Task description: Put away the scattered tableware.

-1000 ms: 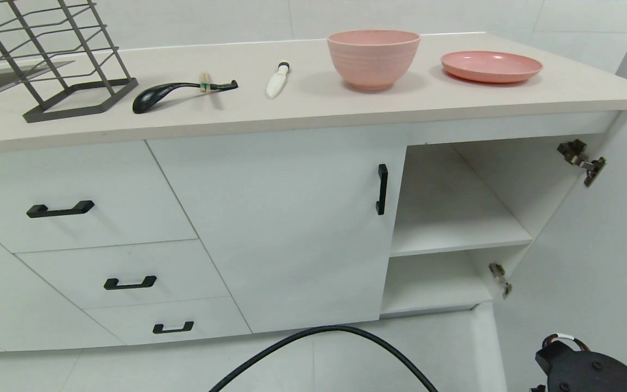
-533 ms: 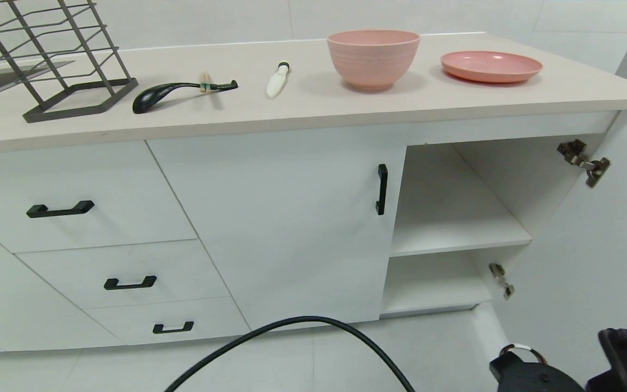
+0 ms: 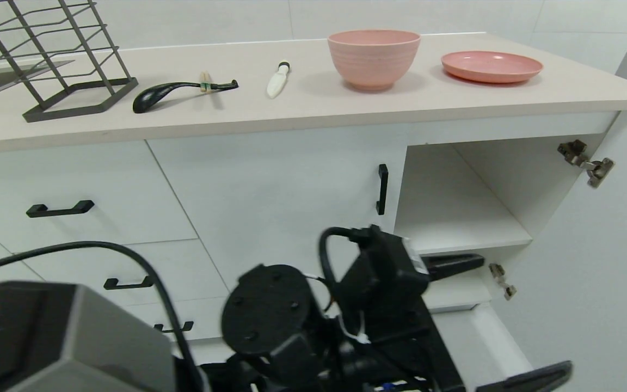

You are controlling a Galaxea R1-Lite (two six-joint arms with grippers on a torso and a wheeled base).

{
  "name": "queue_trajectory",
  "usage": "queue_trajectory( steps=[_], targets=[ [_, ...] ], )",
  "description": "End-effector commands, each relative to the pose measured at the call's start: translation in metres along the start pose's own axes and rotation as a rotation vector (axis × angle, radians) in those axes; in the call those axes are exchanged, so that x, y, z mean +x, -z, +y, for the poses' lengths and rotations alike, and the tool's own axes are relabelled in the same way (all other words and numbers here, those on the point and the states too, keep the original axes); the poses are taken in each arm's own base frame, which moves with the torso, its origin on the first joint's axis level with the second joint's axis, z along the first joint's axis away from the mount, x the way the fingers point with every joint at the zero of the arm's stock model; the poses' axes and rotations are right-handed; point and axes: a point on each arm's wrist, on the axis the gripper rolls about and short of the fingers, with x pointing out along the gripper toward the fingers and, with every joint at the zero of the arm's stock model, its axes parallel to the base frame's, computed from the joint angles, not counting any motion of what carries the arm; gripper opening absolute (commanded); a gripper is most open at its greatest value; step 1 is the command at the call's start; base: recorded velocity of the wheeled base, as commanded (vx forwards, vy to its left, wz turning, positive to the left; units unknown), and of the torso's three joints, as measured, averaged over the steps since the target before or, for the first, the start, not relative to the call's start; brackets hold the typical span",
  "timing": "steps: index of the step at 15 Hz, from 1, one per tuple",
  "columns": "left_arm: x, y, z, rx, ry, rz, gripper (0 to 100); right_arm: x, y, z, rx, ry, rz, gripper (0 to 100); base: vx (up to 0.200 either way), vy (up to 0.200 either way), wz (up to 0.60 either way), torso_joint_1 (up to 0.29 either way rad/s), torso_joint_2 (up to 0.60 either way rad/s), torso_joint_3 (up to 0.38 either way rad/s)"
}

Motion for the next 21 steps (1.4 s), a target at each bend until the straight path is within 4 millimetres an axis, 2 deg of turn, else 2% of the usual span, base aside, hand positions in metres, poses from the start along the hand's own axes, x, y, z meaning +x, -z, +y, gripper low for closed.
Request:
queue_trajectory(
  steps=[1, 3, 6, 8, 10, 11, 12, 14, 16, 17, 18, 20, 21],
  targets=[
    [-0.067, -0.046, -0.008, 0.041, -0.086, -0.026, 100, 0.001, 0.004, 0.004, 0.069, -0.050, -0.025, 100, 0.000, 0.000, 0.00, 0.000, 0.00, 0.000],
    [-0.108, -0.059, -0.016, 0.059, -0.149, -0.018, 100, 0.000, 0.009, 0.008, 0.130, -0.066, -0.002, 100, 0.000, 0.000, 0.00, 0.000, 0.00, 0.000],
    [-0.182, -0.081, -0.032, 0.133, -0.324, -0.060, 100, -0.018, 0.008, 0.031, 0.265, -0.103, 0.098, 100, 0.000, 0.000, 0.00, 0.000, 0.00, 0.000],
    [-0.218, -0.091, -0.043, 0.206, -0.461, -0.099, 100, -0.034, 0.005, 0.050, 0.306, -0.127, 0.137, 100, 0.000, 0.000, 0.00, 0.000, 0.00, 0.000],
    [-0.250, -0.098, -0.057, 0.281, -0.642, -0.095, 100, -0.035, 0.008, 0.053, 0.328, -0.142, 0.157, 100, 0.000, 0.000, 0.00, 0.000, 0.00, 0.000],
    [-0.256, -0.100, -0.062, 0.304, -0.686, -0.097, 100, -0.035, 0.009, 0.053, 0.340, -0.147, 0.161, 100, 0.000, 0.000, 0.00, 0.000, 0.00, 0.000],
    [-0.272, -0.102, -0.084, 0.350, -0.785, -0.102, 100, -0.032, 0.015, 0.054, 0.432, -0.222, 0.157, 100, 0.000, 0.000, 0.00, 0.000, 0.00, 0.000],
    [-0.287, -0.093, -0.119, 0.370, -0.862, -0.095, 100, -0.031, 0.019, 0.057, 0.528, -0.328, 0.123, 100, 0.000, 0.000, 0.00, 0.000, 0.00, 0.000],
    [-0.298, -0.088, -0.161, 0.408, -0.914, -0.111, 100, -0.032, 0.019, 0.057, 0.517, -0.269, 0.157, 100, 0.000, 0.000, 0.00, 0.000, 0.00, 0.000],
    [-0.303, -0.078, -0.180, 0.396, -0.942, -0.090, 100, -0.035, 0.018, 0.057, 0.492, -0.200, 0.186, 100, 0.000, 0.000, 0.00, 0.000, 0.00, 0.000],
    [-0.304, -0.068, -0.184, 0.358, -1.017, -0.036, 100, -0.039, 0.017, 0.060, 0.488, -0.136, 0.225, 100, 0.000, 0.000, 0.00, 0.000, 0.00, 0.000],
    [-0.307, -0.063, -0.179, 0.383, -1.083, -0.061, 100, -0.050, 0.016, 0.070, 0.502, -0.067, 0.296, 100, 0.000, 0.000, 0.00, 0.000, 0.00, 0.000],
    [-0.314, -0.029, -0.163, 0.353, -1.155, 0.033, 100, -0.068, 0.019, 0.091, 0.568, -0.023, 0.385, 100, 0.000, 0.000, 0.00, 0.000, 0.00, 0.000]
  ],
)
